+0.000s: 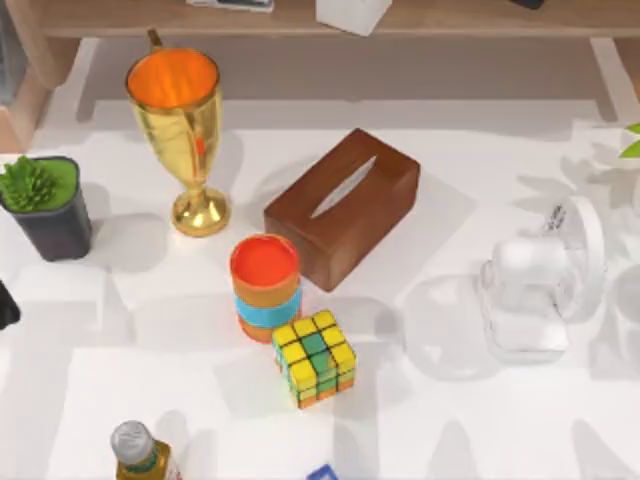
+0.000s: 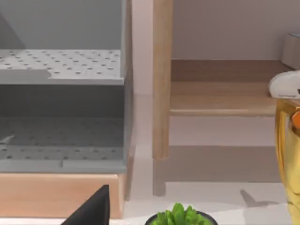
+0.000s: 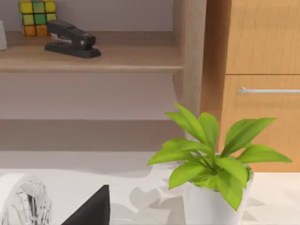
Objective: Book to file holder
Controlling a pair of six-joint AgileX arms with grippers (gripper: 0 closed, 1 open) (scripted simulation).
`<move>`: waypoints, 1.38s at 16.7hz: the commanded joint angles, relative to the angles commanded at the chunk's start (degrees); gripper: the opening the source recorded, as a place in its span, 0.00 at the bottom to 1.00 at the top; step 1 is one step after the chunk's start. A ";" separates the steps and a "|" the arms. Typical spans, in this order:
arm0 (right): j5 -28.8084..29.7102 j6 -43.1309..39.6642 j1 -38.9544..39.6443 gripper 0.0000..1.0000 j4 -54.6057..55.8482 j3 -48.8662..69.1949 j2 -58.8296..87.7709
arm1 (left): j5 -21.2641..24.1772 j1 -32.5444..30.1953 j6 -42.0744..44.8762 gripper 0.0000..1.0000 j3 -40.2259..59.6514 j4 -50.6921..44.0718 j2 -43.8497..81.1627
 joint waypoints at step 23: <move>0.00 0.00 0.00 1.00 0.00 0.00 0.00 | -14.48 -16.32 0.34 1.00 95.34 -2.24 92.06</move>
